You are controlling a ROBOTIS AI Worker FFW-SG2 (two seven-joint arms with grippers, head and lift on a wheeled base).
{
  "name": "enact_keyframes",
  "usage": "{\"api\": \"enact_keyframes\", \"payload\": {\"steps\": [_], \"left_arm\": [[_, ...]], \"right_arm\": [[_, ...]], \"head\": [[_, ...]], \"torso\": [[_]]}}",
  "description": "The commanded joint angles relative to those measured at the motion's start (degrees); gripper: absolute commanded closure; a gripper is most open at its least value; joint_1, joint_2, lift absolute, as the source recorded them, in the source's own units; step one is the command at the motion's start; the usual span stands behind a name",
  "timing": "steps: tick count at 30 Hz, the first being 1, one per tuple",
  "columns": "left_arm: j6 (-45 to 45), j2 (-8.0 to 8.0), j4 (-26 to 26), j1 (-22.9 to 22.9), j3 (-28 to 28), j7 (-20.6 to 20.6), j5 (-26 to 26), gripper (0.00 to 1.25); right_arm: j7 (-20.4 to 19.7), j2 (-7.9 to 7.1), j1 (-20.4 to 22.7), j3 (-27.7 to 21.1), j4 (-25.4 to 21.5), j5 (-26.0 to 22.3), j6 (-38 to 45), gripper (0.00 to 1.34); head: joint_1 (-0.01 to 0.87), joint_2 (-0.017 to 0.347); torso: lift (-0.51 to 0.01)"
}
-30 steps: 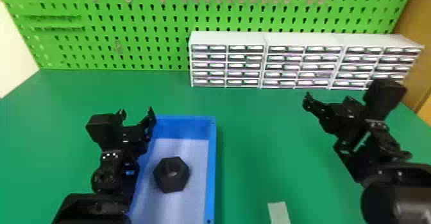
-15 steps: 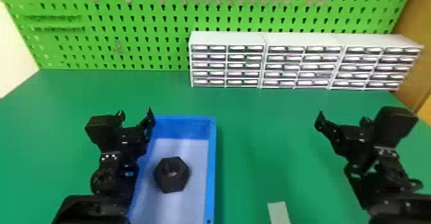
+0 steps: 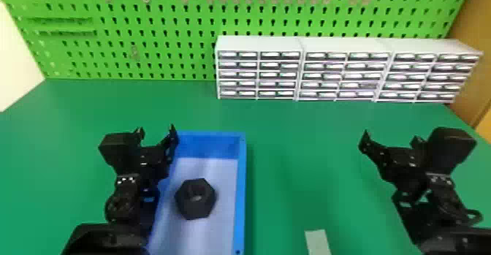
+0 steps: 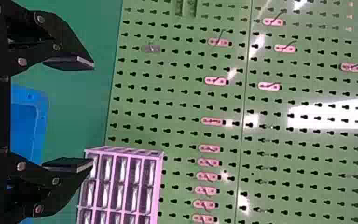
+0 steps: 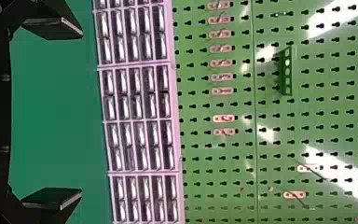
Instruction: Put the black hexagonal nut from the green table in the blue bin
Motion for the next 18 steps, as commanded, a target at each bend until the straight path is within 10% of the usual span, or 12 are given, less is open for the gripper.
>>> {"api": "enact_keyframes", "payload": {"steps": [1, 18], "left_arm": [[-0.04, -0.15, 0.00, 0.04, -0.01, 0.00, -0.04, 0.51], [-0.04, -0.15, -0.09, 0.04, -0.54, 0.00, 0.31, 0.51]], "right_arm": [[0.00, -0.08, 0.03, 0.32, 0.00, 0.00, -0.01, 0.11], [-0.09, -0.69, -0.41, 1.02, 0.00, 0.44, -0.19, 0.11]], "head": [[0.657, 0.057], [0.657, 0.057]], "torso": [[-0.095], [-0.095]]}}
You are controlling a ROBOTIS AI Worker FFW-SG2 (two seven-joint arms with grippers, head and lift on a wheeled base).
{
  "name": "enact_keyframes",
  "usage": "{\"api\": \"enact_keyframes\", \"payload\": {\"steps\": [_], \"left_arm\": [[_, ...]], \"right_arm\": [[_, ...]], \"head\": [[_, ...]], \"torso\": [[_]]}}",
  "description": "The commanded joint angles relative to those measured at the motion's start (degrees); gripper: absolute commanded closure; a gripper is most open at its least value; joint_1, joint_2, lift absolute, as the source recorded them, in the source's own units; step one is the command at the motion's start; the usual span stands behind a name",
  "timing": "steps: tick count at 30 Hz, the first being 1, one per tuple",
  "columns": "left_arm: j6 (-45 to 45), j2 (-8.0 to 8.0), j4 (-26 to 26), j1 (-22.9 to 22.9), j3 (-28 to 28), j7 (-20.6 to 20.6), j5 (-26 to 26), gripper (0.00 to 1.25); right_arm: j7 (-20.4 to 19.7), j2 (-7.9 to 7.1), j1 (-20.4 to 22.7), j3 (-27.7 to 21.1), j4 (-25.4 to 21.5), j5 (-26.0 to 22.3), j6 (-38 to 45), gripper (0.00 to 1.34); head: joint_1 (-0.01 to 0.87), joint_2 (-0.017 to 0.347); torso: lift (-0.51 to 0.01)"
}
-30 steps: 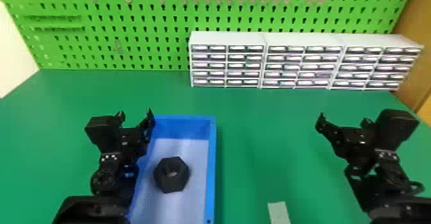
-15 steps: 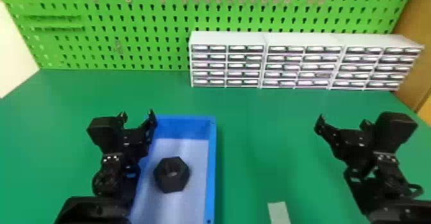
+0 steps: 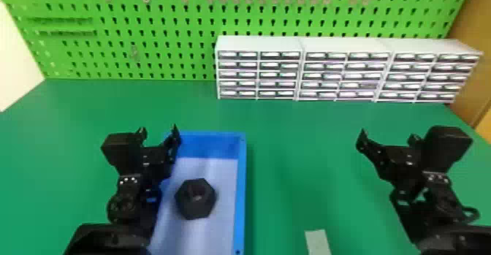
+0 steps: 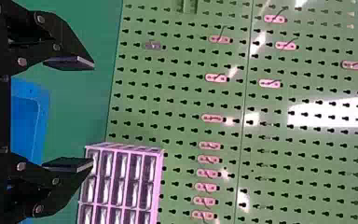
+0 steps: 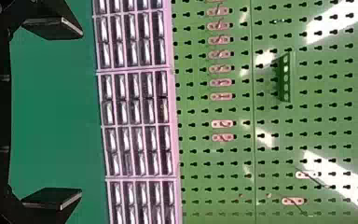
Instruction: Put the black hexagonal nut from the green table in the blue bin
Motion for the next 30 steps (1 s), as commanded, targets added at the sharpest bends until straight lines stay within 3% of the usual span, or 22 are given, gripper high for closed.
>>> {"api": "enact_keyframes", "payload": {"steps": [1, 30], "left_arm": [[0.04, -0.15, 0.00, 0.00, -0.01, 0.00, 0.07, 0.51], [0.04, -0.15, -4.13, 1.58, -0.98, 0.00, 0.15, 0.51]], "right_arm": [[0.03, -0.09, -0.10, 0.19, 0.00, 0.28, -0.11, 0.11], [0.03, -0.01, 0.16, -0.34, 0.00, 0.63, -2.13, 0.11]], "head": [[0.657, 0.057], [0.657, 0.057]], "torso": [[-0.095], [-0.095]]}}
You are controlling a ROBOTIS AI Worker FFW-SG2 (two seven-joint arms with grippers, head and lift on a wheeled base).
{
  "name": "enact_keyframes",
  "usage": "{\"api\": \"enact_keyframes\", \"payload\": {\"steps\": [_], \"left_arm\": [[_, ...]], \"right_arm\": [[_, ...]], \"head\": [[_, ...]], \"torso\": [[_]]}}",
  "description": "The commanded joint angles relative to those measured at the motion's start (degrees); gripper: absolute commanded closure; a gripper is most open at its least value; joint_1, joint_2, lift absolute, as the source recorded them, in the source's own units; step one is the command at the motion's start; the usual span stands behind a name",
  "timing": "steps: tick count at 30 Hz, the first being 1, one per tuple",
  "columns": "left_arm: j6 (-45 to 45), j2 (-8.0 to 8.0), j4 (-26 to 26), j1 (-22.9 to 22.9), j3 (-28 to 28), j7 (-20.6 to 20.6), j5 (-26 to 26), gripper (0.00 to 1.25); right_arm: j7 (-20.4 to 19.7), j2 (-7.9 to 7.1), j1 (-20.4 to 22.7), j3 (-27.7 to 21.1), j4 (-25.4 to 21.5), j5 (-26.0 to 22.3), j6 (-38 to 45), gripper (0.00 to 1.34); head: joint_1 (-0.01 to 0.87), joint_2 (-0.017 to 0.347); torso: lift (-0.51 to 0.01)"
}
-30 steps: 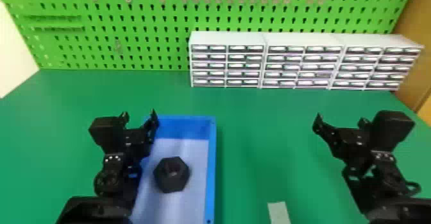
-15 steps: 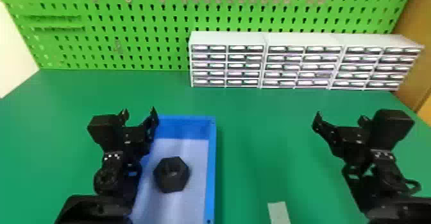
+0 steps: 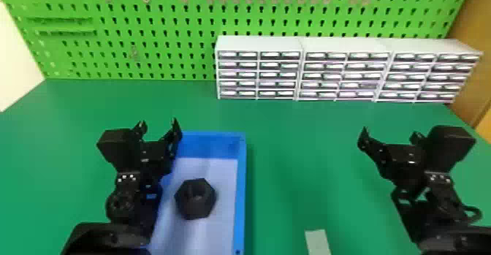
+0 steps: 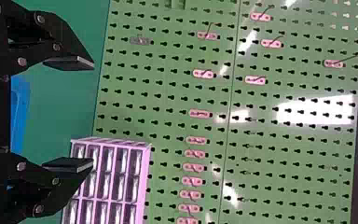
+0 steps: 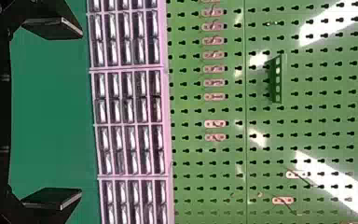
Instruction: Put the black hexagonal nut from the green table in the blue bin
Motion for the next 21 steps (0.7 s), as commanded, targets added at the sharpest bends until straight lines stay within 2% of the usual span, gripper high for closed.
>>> {"api": "enact_keyframes", "payload": {"steps": [1, 21], "left_arm": [[0.00, -0.15, -0.72, 0.58, -0.34, 0.01, 0.00, 0.51], [0.09, -0.15, -1.15, 0.93, -0.52, 0.01, 0.00, 0.51]], "right_arm": [[0.02, 0.14, 0.10, -0.26, 0.00, 0.00, -0.43, 0.11], [0.02, 0.32, 0.53, -0.61, 0.00, -0.18, -0.60, 0.11]], "head": [[0.657, 0.057], [0.657, 0.057]], "torso": [[-0.095], [-0.095]]}}
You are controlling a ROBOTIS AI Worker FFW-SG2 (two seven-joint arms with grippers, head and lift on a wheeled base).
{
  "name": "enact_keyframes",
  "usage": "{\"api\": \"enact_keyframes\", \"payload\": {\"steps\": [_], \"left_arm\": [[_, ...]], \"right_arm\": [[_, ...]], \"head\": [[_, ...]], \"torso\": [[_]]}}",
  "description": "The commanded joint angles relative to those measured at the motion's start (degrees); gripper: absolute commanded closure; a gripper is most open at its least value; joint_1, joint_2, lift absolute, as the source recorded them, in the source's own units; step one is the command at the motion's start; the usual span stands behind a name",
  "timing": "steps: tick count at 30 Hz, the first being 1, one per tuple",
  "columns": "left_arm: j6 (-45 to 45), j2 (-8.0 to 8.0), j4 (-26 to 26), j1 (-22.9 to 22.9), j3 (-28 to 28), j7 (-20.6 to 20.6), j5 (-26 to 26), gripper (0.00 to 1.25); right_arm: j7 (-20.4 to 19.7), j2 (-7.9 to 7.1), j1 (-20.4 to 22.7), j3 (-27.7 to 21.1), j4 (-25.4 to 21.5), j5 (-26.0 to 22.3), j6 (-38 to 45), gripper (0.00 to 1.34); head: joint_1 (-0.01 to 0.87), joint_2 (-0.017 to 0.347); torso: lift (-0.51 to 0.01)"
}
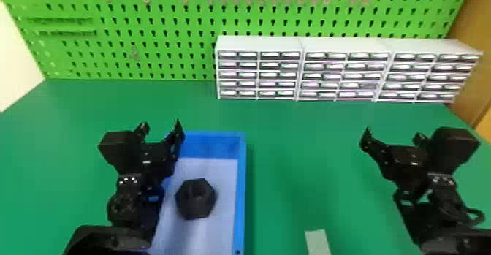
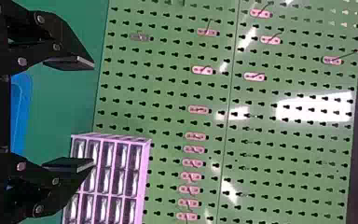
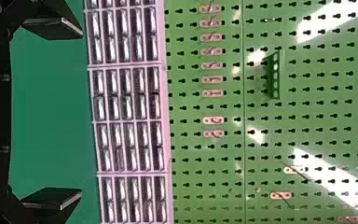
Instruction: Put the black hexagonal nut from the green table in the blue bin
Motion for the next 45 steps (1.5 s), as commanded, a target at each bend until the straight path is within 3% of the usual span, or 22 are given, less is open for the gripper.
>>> {"api": "enact_keyframes", "payload": {"steps": [1, 45], "left_arm": [[-0.01, -0.15, -0.10, 0.03, 0.15, -0.04, 0.00, 0.51], [0.34, -0.15, -0.19, -0.24, 0.32, -0.04, -0.44, 0.51]], "right_arm": [[0.00, -0.04, 0.08, 0.00, 0.00, -0.04, 0.00, 0.11], [-0.09, -0.21, -0.10, 0.53, 0.00, -0.30, 0.27, 0.11]], "head": [[0.657, 0.057], [0.657, 0.057]], "torso": [[-0.095], [-0.095]]}}
